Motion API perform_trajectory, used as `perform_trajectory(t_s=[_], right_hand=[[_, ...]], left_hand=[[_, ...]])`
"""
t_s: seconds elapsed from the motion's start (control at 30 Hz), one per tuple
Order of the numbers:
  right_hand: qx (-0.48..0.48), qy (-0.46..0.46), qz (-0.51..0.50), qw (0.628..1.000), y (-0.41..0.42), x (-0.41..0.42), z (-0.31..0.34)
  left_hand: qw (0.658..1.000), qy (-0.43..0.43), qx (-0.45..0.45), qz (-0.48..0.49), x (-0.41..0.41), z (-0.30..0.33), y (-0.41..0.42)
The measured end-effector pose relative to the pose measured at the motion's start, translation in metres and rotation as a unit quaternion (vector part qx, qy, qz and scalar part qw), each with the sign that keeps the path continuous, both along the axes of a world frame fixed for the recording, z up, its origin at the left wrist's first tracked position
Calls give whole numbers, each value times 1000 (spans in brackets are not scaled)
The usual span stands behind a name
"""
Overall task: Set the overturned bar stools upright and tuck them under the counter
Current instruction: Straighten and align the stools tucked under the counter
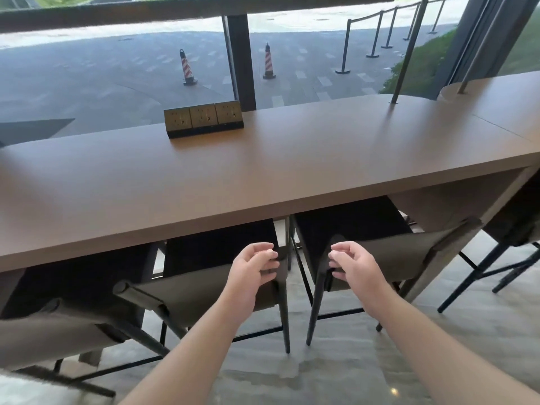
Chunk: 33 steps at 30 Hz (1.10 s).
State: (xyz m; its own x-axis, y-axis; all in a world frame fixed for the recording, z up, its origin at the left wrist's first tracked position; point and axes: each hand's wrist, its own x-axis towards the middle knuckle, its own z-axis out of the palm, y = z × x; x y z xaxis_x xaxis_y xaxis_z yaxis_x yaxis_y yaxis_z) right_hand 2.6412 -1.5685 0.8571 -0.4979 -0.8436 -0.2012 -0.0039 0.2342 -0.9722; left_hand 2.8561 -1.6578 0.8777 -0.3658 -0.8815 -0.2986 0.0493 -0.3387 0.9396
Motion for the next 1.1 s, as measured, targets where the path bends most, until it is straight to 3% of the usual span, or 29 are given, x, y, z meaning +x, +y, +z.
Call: perform_trajectory(t_s=[0.27,0.47,0.53,0.6,0.73,0.87,1.1], right_hand=[[10,-91,74,993,-9,-89,-8],[25,-112,122,986,-24,-112,-7],[28,-85,135,987,-30,-112,-7],[29,-32,152,988,-34,-111,-7],[37,125,176,976,-38,-107,-9],[32,297,224,928,-45,-106,-11],[58,444,278,850,-55,-96,-21]], left_hand=[[991,17,55,119,-64,-12,14],[978,18,79,192,-80,-9,20],[973,-28,73,218,-83,-9,17],[962,-144,-3,232,-83,-12,15],[919,-325,-152,162,-76,-23,14],[833,-472,-287,22,-71,-36,5],[722,-558,-405,-67,-73,-47,-9]])
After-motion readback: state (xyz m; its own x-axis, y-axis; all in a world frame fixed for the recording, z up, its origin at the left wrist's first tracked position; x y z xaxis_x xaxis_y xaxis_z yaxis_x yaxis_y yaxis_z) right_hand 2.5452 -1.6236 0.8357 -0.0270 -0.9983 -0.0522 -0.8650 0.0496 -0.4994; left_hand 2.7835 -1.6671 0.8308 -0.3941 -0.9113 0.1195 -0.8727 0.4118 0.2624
